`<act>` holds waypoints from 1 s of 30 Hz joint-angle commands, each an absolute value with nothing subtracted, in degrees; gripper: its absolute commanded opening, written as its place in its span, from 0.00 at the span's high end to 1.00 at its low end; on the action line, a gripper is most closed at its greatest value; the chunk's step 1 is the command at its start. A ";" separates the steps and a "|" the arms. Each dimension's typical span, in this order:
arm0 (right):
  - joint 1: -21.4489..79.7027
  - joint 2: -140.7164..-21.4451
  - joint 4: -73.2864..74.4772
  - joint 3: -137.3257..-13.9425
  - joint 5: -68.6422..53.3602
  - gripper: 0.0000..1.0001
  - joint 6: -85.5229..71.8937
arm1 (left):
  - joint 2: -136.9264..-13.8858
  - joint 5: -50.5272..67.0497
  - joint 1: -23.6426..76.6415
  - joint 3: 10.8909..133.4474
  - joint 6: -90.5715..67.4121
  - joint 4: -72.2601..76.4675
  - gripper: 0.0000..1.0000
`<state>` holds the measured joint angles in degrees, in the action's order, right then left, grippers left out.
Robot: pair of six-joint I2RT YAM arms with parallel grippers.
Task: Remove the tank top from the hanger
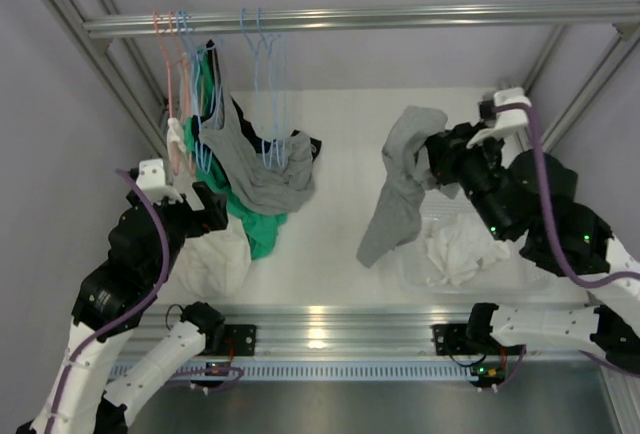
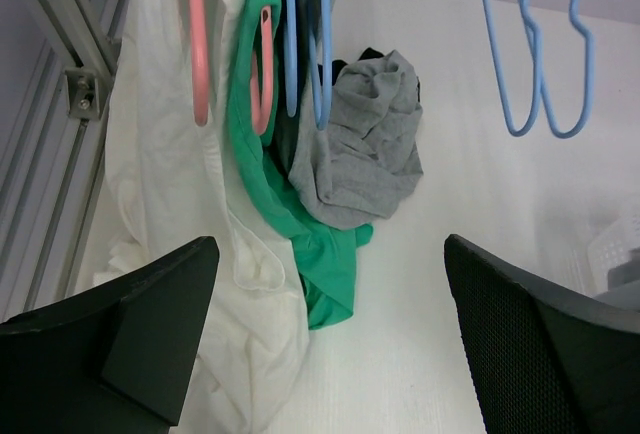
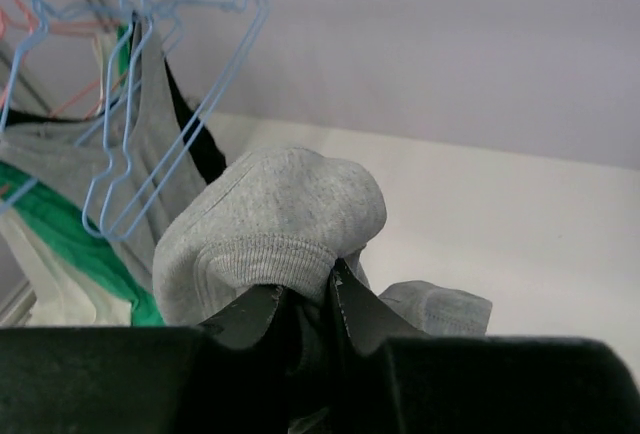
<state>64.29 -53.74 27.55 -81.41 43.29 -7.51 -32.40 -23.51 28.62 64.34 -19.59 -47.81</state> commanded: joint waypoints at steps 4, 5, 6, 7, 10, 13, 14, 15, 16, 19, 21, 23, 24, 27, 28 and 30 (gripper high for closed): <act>63.55 -53.44 34.80 -99.11 54.03 1.00 1.47 | -29.71 -23.29 28.65 59.59 -20.48 -43.59 0.01; 63.63 -53.61 36.20 -100.27 55.01 1.00 2.36 | -29.27 -23.29 28.74 59.07 -20.39 -43.51 0.01; 63.55 -53.44 36.73 -101.15 56.24 1.00 2.90 | -29.09 -23.20 28.74 58.19 -20.39 -43.51 0.01; 63.63 -53.18 37.17 -101.34 59.30 1.00 3.68 | -28.66 -23.20 28.74 57.75 -20.30 -43.42 0.01; 63.55 -50.54 37.09 -98.45 63.96 1.00 3.96 | -28.13 -23.12 28.74 56.52 -20.30 -43.33 0.01; 63.63 -48.00 37.53 -92.67 68.27 1.00 2.82 | -28.04 -22.77 28.74 55.20 -20.30 -42.89 0.01; 63.55 -47.21 37.96 -90.81 68.64 1.00 1.16 | -28.04 -22.42 28.74 54.93 -20.30 -42.63 0.01; 63.63 -45.72 38.93 -88.70 68.56 1.00 0.10 | -28.04 -22.24 28.74 54.50 -20.30 -42.37 0.01; 63.63 -44.92 39.89 -84.85 67.77 1.00 -4.61 | -28.04 -21.80 28.74 53.88 -20.39 -42.19 0.01; 63.55 -43.33 43.92 -77.99 66.28 1.00 -12.09 | -28.21 -21.27 28.74 53.00 -20.48 -41.31 0.01; 63.20 -42.37 45.87 -74.90 64.43 1.00 -15.89 | -28.47 -20.48 28.74 52.56 -20.30 -40.61 0.01; 62.67 -40.62 47.89 -70.85 63.72 1.00 -20.71 | -28.83 -20.04 28.74 52.30 -20.04 -40.26 0.01; 62.41 -39.91 48.07 -69.45 63.46 1.00 -21.87 | -29.00 -19.87 28.74 52.12 -19.87 -39.91 0.01; 59.25 -39.20 48.08 -64.17 59.78 1.00 -25.13 | -29.62 -19.34 28.65 51.25 -19.60 -39.29 0.01; 55.76 -39.63 48.08 -61.20 55.94 1.00 -26.35 | -29.79 -19.25 28.65 50.98 -19.60 -38.68 0.01; 51.35 -42.44 47.99 -58.20 51.09 1.00 -27.85 | -30.06 -18.46 28.65 50.19 -19.77 -38.15 0.01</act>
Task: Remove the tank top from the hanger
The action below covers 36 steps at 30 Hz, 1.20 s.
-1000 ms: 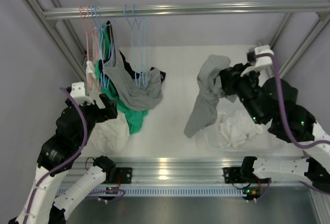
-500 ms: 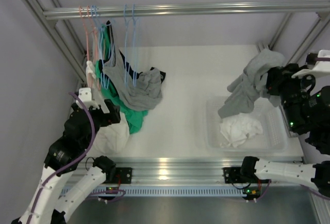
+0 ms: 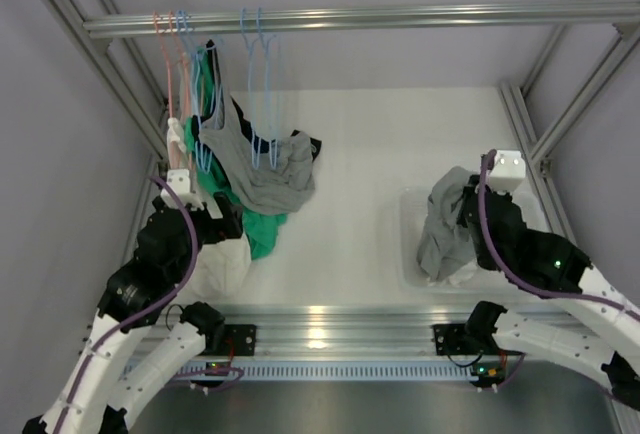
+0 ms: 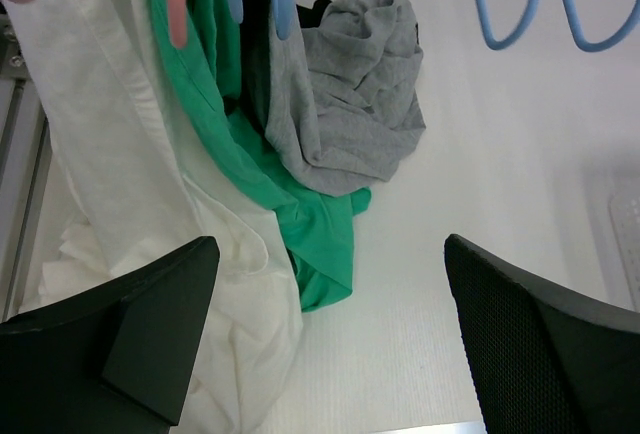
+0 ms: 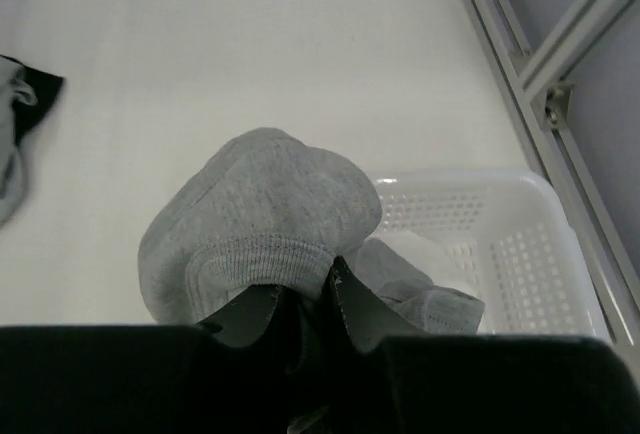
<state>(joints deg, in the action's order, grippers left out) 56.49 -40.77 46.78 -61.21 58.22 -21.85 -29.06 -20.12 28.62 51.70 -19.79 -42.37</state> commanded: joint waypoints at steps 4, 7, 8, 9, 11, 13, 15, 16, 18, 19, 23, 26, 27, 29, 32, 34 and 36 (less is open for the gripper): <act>44.40 -46.67 45.71 -50.21 42.13 1.00 -31.10 | -30.41 -16.88 28.74 50.27 -20.04 -37.44 0.01; 42.55 -47.72 43.07 -46.59 38.59 1.00 -33.65 | -30.50 -16.09 28.74 51.67 -19.69 -37.53 0.01; 42.10 -48.33 42.81 -45.80 38.85 1.00 -34.36 | -30.59 -15.56 28.74 52.29 -20.04 -37.62 0.01; 41.49 -48.69 42.37 -44.75 39.11 1.00 -34.97 | -30.59 -14.77 28.74 53.08 -20.13 -37.79 0.01; 38.95 -50.00 40.61 -41.93 37.19 1.00 -35.51 | -30.76 -12.49 28.74 56.24 -20.83 -38.75 0.01; 36.49 -50.80 38.25 -38.87 33.77 0.97 -36.12 | -31.11 -11.61 28.74 58.61 -21.44 -39.37 0.01; 34.90 -51.68 37.27 -36.58 32.26 0.79 -37.17 | -32.33 -11.78 28.74 62.91 -21.71 -40.69 0.01; 34.54 -52.29 36.31 -35.95 31.91 0.51 -37.35 | -33.04 -13.00 28.74 65.89 -22.14 -41.13 0.01; 33.49 -52.82 36.38 -35.86 31.47 0.20 -37.44 | -36.02 -15.54 28.74 68.54 -22.41 -41.83 0.01; 33.31 -52.47 36.47 -36.21 31.20 0.12 -37.44 | -37.34 -18.69 28.74 71.69 -22.50 -42.27 0.01; 33.13 -48.09 40.42 -41.90 34.43 0.01 -36.13 | -48.04 -23.28 28.74 80.39 -22.94 -44.91 0.01; 33.13 -45.01 47.00 -48.92 41.88 0.01 -33.24 | -54.03 -25.04 28.65 85.32 -21.89 -45.26 0.01; 33.13 -44.39 48.59 -50.87 43.75 0.01 -32.35 | -55.27 -25.66 28.74 88.39 -20.84 -45.26 0.01; 33.13 -42.46 51.66 -56.65 47.44 0.01 -28.77 | -58.60 -29.68 28.65 91.65 -19.43 -45.61 0.01; 33.14 -39.30 51.77 -62.03 46.50 0.01 -24.27 | -62.73 -34.26 28.57 97.90 -16.18 -46.06 0.01; 33.13 -37.63 50.98 -63.54 45.01 0.01 -23.47 | -65.64 -36.56 27.69 103.15 -13.37 -46.23 0.08; 33.14 -36.74 48.44 -63.46 41.15 0.01 -21.10 | -70.38 -33.60 26.29 106.86 -11.87 -46.84 0.18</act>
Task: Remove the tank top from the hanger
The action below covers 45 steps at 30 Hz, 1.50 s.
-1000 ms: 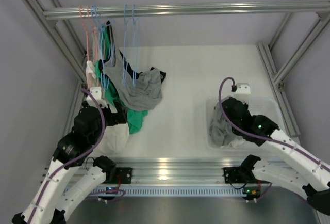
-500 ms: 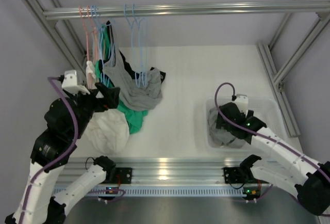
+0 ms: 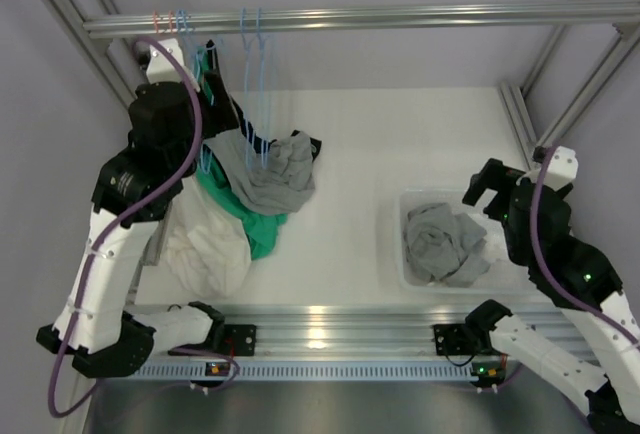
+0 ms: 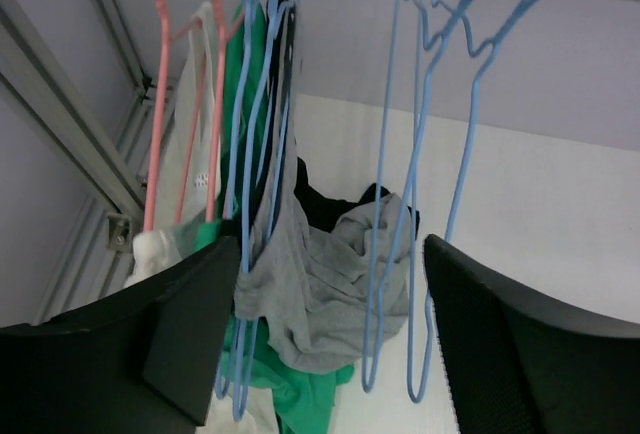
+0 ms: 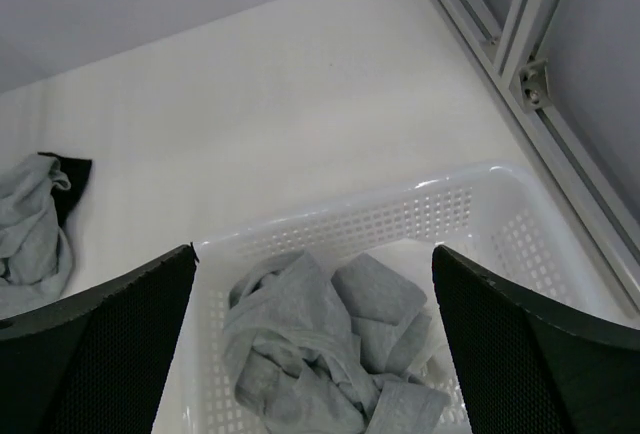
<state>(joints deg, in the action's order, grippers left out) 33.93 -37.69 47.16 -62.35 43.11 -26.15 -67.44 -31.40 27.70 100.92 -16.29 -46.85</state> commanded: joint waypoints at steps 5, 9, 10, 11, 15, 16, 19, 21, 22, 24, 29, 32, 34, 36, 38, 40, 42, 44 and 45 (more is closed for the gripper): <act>33.13 -38.23 47.11 -61.61 37.18 0.01 -17.94 | -76.89 -24.97 18.99 115.48 -12.31 -49.66 0.44; 33.14 -39.55 46.67 -61.08 36.13 0.01 -16.53 | -79.97 -19.43 14.69 117.15 -9.68 -50.36 0.48; 33.13 -39.55 46.32 -61.08 35.69 0.01 -16.35 | -80.42 -17.25 13.20 117.25 -9.32 -50.45 0.50; 33.22 -39.64 46.06 -61.00 34.99 0.01 -16.09 | -81.20 -15.83 12.40 117.25 -9.06 -50.36 0.54; 33.13 -39.73 45.35 -60.73 34.19 0.01 -15.47 | -82.00 -11.86 10.11 116.90 -8.88 -50.54 0.58; 33.22 -39.73 45.35 -60.65 34.02 0.01 -15.38 | -82.18 -12.04 9.67 116.72 -8.79 -50.45 0.63; 33.22 -39.81 44.74 -60.29 33.05 0.00 -15.38 | -82.27 -13.00 8.88 115.93 -8.61 -50.36 0.63; 33.13 -39.81 44.21 -60.03 32.43 0.01 -15.38 | -82.53 -13.71 8.27 115.58 -8.26 -50.54 0.63; 33.22 -39.81 44.12 -59.94 32.26 0.01 -15.38 | -82.44 -13.36 8.00 115.23 -8.17 -50.54 0.63; 33.14 -39.99 43.77 -59.85 32.08 0.01 -15.47 | -82.44 -11.09 7.91 114.70 -8.26 -50.45 0.64; 33.22 -40.69 43.33 -59.77 31.47 0.00 -15.73 | -82.35 -8.00 7.91 113.20 -8.44 -50.36 0.65; 33.14 -40.96 42.98 -59.50 31.20 0.01 -15.82 | -82.79 -8.00 7.91 112.94 -8.09 -50.45 0.66; 33.22 -41.13 43.07 -59.50 31.29 0.01 -15.73 | -82.62 -8.00 7.91 112.85 -8.26 -50.45 0.69; 33.22 -41.13 43.07 -59.50 31.29 0.01 -15.47 | -82.62 -8.35 7.91 112.76 -8.35 -50.45 0.69; 33.22 -40.96 43.07 -59.50 31.11 0.01 -15.47 | -82.97 -9.05 7.91 112.76 -8.09 -50.45 0.69; 33.22 -40.78 43.07 -59.50 31.03 0.01 -15.38 | -83.49 -9.32 7.91 112.24 -8.09 -50.45 0.69; 33.22 -40.69 43.07 -59.50 30.94 0.01 -15.21 | -84.02 -8.88 7.91 111.54 -8.26 -50.36 0.69; 33.22 -40.52 43.07 -59.68 30.76 0.01 -15.03 | -84.99 -9.31 7.91 111.18 -8.61 -50.45 0.71; 33.22 -40.43 43.07 -59.76 30.59 0.01 -15.12 | -85.43 -9.40 7.91 111.01 -8.61 -50.36 0.71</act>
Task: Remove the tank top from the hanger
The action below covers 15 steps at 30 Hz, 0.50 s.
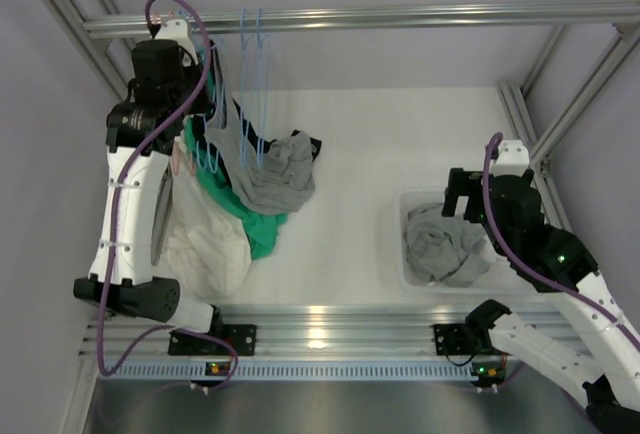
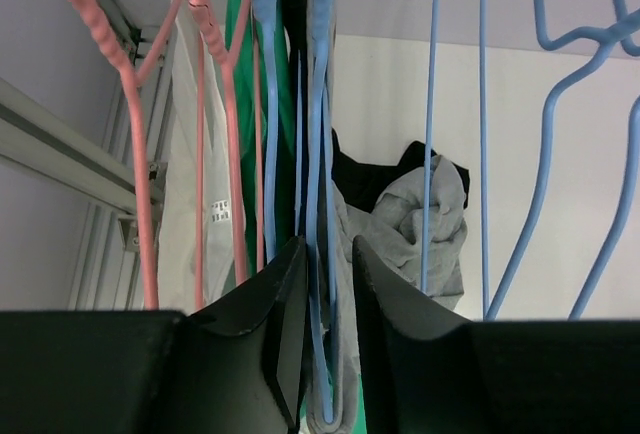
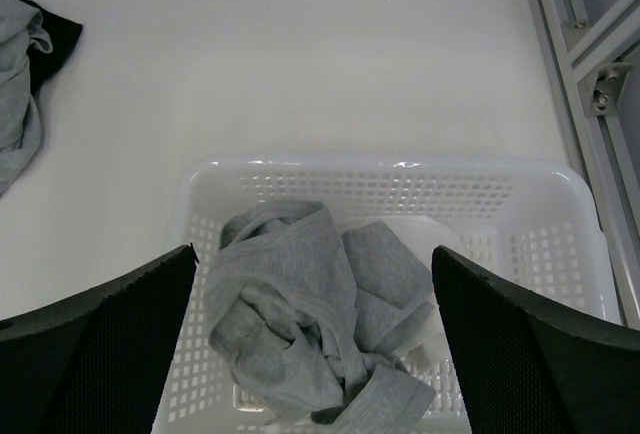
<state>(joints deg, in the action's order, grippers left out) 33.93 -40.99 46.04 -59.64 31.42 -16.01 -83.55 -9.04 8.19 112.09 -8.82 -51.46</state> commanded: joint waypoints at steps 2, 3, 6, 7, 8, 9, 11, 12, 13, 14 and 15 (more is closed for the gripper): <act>33.14 -40.34 43.07 -59.85 30.24 0.01 -15.03 | -86.39 -9.84 7.91 111.01 -8.79 -50.27 0.73; 33.13 -40.25 43.07 -59.94 30.15 0.01 -14.86 | -86.66 -9.93 7.91 111.09 -8.79 -50.27 0.73; 33.13 -40.34 43.07 -60.12 30.15 0.01 -14.77 | -87.54 -9.15 7.91 111.62 -8.88 -50.27 0.86; 33.22 -40.25 43.07 -60.12 30.23 0.01 -14.77 | -87.54 -8.53 7.91 111.97 -8.79 -50.27 0.89; 33.22 -40.43 42.98 -60.20 30.23 0.01 -14.77 | -87.54 -7.92 7.91 112.15 -8.70 -50.01 0.99; 33.22 -40.43 43.07 -60.21 30.15 0.01 -14.77 | -87.54 -7.48 7.91 112.41 -8.61 -50.10 1.00; 33.13 -40.69 43.07 -60.21 30.15 0.01 -14.85 | -87.63 -7.21 7.91 113.55 -8.18 -50.10 1.00; 33.22 -40.78 42.98 -60.21 30.06 0.02 -15.03 | -87.45 -6.51 7.91 113.90 -7.83 -50.10 1.00; 33.22 -40.96 42.98 -60.21 29.88 0.01 -15.12 | -87.45 -5.89 7.91 114.34 -7.47 -50.10 1.00; 33.22 -41.04 42.72 -60.12 29.88 0.02 -15.12 | -87.45 -5.54 7.91 115.56 -7.12 -50.10 1.00; 33.22 -41.13 42.71 -60.12 29.71 0.01 -15.12 | -87.19 -5.02 7.91 116.10 -6.68 -50.10 1.00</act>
<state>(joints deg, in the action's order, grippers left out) 33.93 -40.95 45.93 -59.64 30.06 -15.40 -88.38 -7.38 8.19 112.25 -8.43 -51.64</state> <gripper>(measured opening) 0.988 0.036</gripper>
